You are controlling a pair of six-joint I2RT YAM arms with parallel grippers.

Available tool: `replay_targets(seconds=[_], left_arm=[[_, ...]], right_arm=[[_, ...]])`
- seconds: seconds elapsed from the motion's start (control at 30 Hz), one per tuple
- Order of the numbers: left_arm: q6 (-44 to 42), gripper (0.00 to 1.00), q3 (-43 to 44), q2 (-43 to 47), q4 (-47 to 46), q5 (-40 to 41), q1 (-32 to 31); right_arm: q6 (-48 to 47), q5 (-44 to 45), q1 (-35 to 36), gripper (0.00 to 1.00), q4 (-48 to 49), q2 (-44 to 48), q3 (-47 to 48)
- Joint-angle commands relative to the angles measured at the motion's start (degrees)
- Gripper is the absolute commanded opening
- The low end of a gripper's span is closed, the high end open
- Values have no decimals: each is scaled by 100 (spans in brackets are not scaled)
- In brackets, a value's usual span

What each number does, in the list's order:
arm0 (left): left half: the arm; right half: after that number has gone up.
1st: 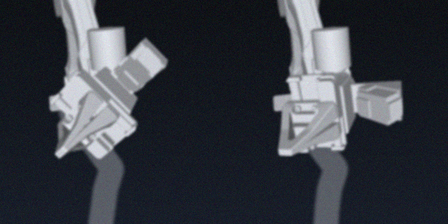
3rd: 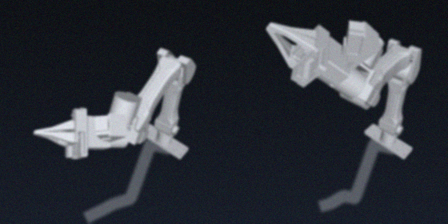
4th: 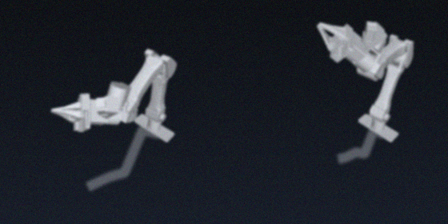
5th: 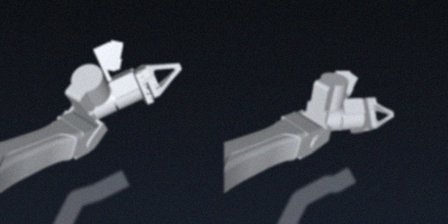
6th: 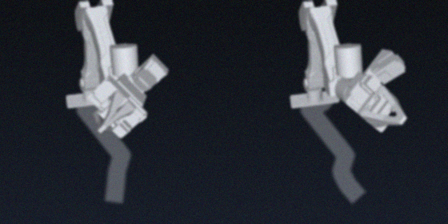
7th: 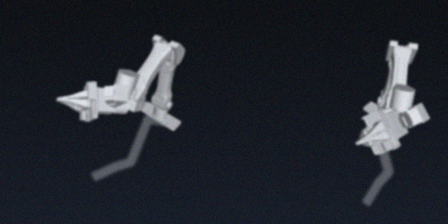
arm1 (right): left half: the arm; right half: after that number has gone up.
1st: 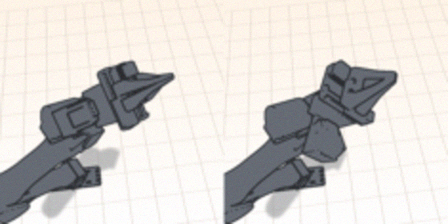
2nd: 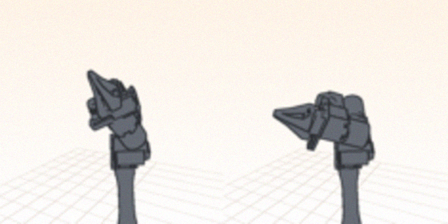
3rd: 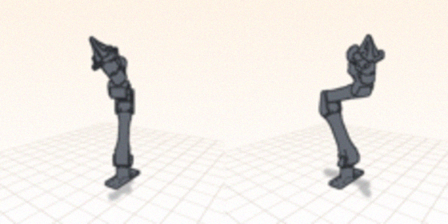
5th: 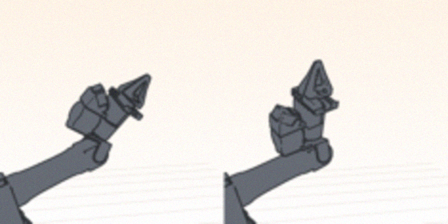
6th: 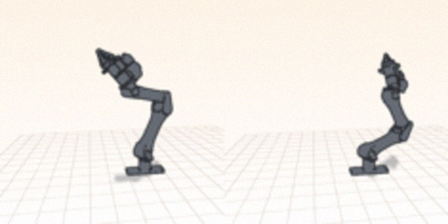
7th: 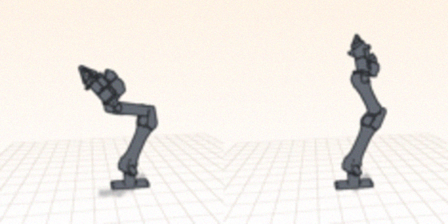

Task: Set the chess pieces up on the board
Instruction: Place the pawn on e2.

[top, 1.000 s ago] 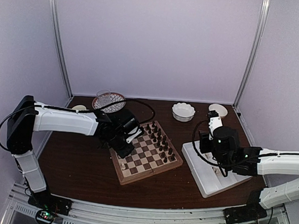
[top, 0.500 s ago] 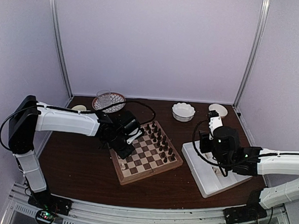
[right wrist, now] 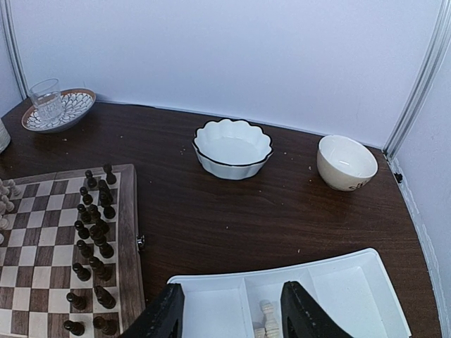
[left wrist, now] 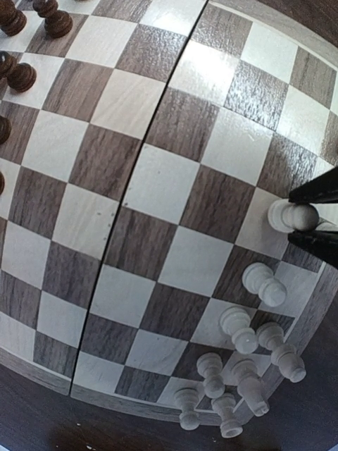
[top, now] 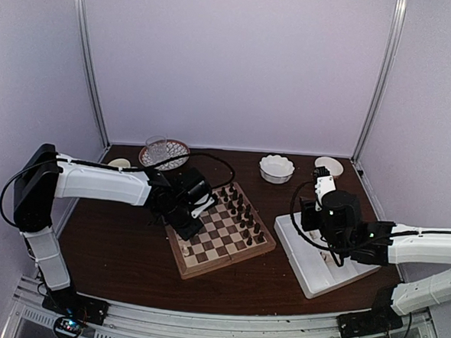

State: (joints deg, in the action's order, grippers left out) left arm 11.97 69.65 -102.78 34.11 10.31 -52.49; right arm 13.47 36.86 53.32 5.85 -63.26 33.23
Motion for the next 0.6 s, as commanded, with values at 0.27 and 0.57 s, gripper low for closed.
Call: replay_targets(seconds=[0.27, 0.57], left_arm=[[-46, 19, 141, -40, -105, 138, 33], [-71, 16, 208, -70, -102, 83, 31]], right_arm=[[47, -57, -32, 50, -9, 84, -31], [51, -68, -37, 50, -9, 86, -36]])
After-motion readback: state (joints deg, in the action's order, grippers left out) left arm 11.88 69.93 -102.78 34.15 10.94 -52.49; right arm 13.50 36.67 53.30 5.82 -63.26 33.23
